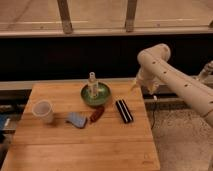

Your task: Place the pepper on the white sponge

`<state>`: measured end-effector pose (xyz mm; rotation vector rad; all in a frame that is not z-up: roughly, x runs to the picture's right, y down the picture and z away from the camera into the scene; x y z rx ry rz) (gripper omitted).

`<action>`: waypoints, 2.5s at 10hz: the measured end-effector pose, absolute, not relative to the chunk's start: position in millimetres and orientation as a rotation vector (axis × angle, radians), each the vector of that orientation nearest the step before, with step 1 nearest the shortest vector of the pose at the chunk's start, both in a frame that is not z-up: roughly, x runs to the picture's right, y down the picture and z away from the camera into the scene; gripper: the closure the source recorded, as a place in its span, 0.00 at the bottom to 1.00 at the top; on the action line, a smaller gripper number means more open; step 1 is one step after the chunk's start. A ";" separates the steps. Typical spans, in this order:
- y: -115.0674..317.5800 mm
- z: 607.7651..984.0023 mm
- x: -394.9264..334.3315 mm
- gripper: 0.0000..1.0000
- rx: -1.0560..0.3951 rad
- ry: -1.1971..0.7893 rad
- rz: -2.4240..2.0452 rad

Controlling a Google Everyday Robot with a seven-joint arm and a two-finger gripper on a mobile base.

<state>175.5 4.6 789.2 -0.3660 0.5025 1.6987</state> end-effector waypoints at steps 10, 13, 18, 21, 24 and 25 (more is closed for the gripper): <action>6.0 794.5 47.0 0.36 -0.401 0.479 1.592; 25.2 798.4 62.7 0.36 -0.477 0.520 1.581; 88.6 792.8 26.3 0.36 -0.660 0.569 1.513; 109.0 796.9 -6.0 0.36 -0.725 0.554 1.449; 121.3 813.8 -25.9 0.36 -0.747 0.552 1.411; 124.9 820.2 -33.5 0.36 -0.747 0.551 1.398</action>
